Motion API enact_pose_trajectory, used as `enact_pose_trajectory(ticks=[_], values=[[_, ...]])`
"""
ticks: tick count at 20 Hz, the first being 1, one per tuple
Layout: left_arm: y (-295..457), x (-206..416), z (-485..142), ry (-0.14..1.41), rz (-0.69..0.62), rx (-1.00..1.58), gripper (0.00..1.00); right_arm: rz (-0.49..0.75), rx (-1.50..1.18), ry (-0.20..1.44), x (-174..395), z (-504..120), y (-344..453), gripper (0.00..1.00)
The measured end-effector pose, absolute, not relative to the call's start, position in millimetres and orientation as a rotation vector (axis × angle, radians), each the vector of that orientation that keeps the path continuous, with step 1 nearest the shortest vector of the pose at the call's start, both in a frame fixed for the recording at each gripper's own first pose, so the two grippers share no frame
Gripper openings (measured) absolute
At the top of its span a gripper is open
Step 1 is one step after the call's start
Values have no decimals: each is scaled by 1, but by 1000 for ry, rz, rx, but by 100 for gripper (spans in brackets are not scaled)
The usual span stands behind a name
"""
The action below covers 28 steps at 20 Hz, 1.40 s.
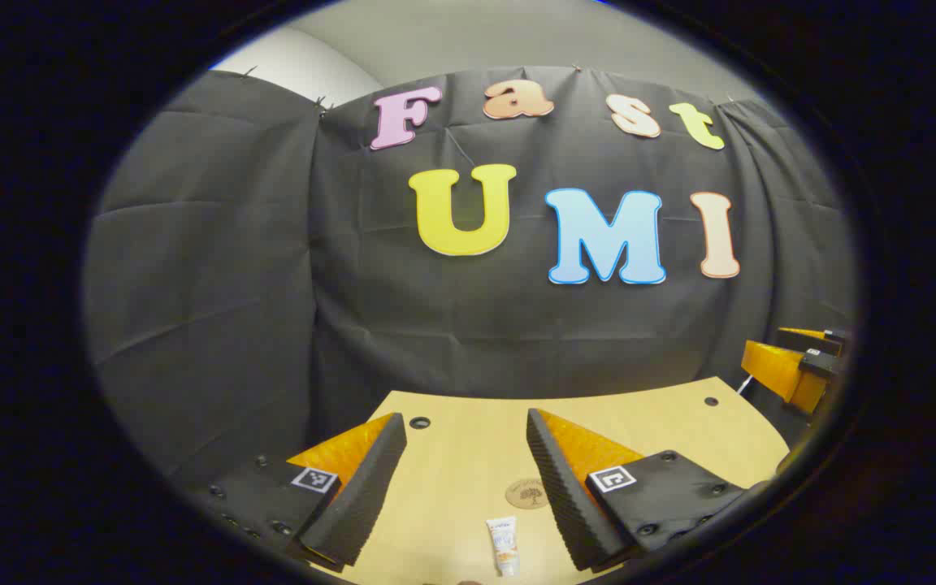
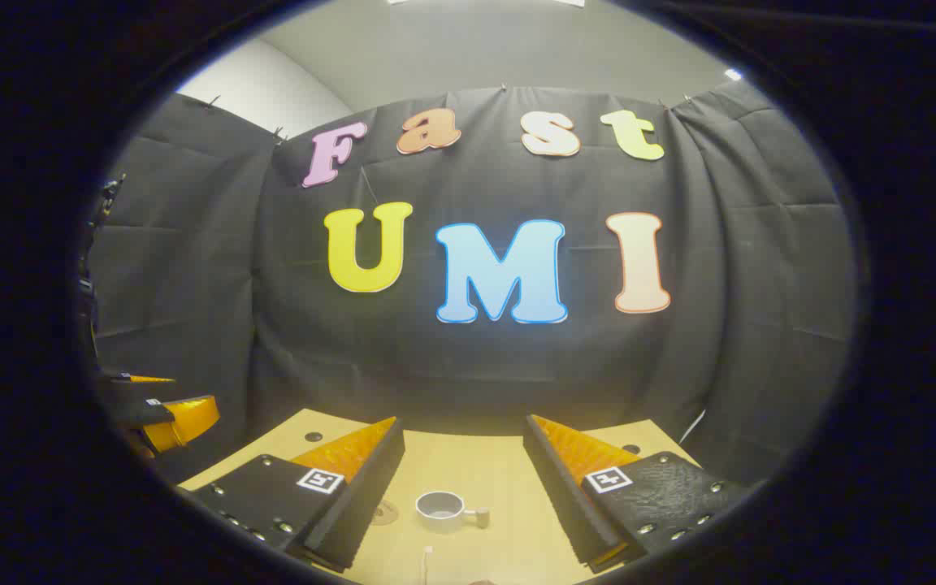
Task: Put the toothbrush and toothpaste on the desktop into the cup, then pick up the cup and place it on the coaster on the desktop.
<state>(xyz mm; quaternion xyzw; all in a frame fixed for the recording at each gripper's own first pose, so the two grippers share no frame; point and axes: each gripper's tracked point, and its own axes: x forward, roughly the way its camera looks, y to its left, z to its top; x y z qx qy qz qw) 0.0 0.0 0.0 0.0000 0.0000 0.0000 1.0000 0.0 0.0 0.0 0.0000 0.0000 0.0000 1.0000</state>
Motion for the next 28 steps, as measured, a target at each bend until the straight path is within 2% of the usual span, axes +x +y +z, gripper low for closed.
enact_pose_trajectory(ticks=[2,6,7,8,10,11,12,14,15,16,19,20,22,23,24,26,27,28], values=[[-3,-1,-1,9,-18,1,96,13,16,17,1,-4,0,92],[-7,-3,-5,20,-17,0,96,24,40,60,4,-15,-2,92],[-7,-2,-6,22,-16,-2,100,18,31,68,5,-17,-3,92],[-7,-1,-8,27,-15,0,96,12,25,66,1,-19,-5,95],[-6,-1,-13,38,-7,12,96,19,24,60,0,-18,-2,92],[-6,0,-15,46,-5,15,96,21,25,61,0,-18,-2,96],[-7,0,-16,49,-8,12,96,22,29,62,1,-19,-2,92],[-7,-1,-15,47,-3,10,96,23,40,65,1,-20,-2,92],[-8,-1,-16,48,-2,16,96,17,42,62,1,-20,-3,96],[-8,0,-18,55,-1,28,96,17,42,60,1,-20,-4,92],[-17,3,-35,92,-20,47,96,30,39,81,1,-29,-2,92],[-19,4,-43,107,-25,53,96,37,41,90,0,-32,-2,96],[-21,6,-59,135,-30,70,97,46,44,99,-2,-37,-2,92],[-24,5,-67,151,-36,74,97,49,40,106,-1,-41,-1,96],[-27,5,-73,165,-44,74,97,56,36,117,-1,-44,0,92],[-36,6,-93,214,-77,72,96,78,25,169,-1,-61,5,92],[-39,7,-104,244,-95,71,96,88,24,201,-1,-72,9,96],[-43,10,-116,270,-110,66,96,99,24,226,-1,-79,12,92]])
